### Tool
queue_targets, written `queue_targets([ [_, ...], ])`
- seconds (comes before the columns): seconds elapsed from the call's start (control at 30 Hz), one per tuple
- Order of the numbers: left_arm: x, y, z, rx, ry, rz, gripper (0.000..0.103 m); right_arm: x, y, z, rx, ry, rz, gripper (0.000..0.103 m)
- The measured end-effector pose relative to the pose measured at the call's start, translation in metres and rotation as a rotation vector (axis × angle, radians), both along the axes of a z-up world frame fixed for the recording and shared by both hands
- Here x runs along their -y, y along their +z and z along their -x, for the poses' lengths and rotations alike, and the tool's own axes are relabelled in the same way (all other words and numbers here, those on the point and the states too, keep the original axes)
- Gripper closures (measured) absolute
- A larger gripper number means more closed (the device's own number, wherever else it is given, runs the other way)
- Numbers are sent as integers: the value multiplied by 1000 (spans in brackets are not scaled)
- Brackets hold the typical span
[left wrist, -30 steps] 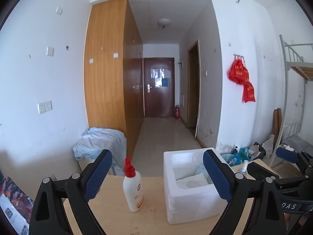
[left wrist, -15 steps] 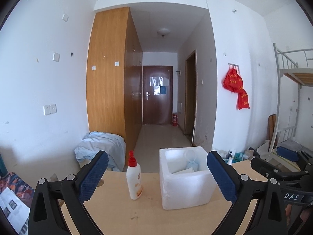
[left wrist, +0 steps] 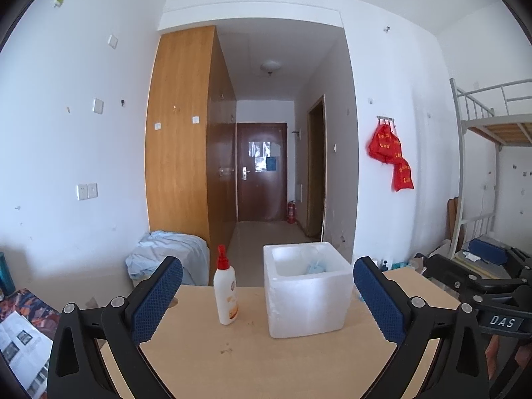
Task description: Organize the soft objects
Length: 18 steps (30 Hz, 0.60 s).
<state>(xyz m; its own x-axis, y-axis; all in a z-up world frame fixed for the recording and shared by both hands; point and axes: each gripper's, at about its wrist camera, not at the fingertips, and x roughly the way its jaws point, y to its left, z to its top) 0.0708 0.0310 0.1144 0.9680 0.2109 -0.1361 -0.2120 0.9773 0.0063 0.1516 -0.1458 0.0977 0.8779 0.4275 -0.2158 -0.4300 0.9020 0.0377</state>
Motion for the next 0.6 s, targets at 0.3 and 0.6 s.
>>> queue_targets([
  [0.3,3,-41,35,20,0,28,0,6,-26,38,32,40,-26,0],
  [0.6,15,-83,75,57,22,0,0,6,-57,71,72,41,-44,0],
])
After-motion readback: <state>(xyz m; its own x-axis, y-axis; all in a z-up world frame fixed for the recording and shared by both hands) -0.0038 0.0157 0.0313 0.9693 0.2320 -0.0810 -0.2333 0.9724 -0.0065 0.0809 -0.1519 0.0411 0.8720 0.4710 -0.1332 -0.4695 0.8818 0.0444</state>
